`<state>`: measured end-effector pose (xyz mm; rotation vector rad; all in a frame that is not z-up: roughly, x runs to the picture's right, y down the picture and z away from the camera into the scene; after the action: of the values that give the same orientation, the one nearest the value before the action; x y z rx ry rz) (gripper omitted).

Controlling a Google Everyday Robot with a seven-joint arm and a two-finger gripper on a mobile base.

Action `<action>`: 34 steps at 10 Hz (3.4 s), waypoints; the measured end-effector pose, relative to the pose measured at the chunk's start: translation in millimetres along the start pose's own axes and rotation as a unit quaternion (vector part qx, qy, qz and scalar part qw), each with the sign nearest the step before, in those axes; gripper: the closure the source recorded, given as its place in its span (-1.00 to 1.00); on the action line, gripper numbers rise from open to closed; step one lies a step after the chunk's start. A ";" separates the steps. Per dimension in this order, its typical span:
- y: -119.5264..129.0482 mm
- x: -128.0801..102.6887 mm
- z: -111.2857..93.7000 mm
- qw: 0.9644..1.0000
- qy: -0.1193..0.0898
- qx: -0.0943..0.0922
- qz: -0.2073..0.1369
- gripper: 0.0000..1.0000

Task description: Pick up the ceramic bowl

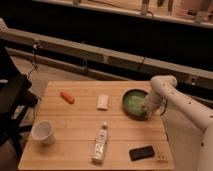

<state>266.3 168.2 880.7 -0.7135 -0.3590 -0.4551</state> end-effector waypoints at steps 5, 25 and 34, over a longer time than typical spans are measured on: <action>-3.8 -1.7 -29.3 1.000 0.006 -0.002 -0.003 1.00; -19.8 -18.5 -100.4 0.999 0.014 -0.016 -0.028 1.00; -22.3 -24.9 -118.4 0.999 0.015 -0.016 -0.030 1.00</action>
<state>252.7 78.1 798.0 -0.7278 -0.3460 -0.5291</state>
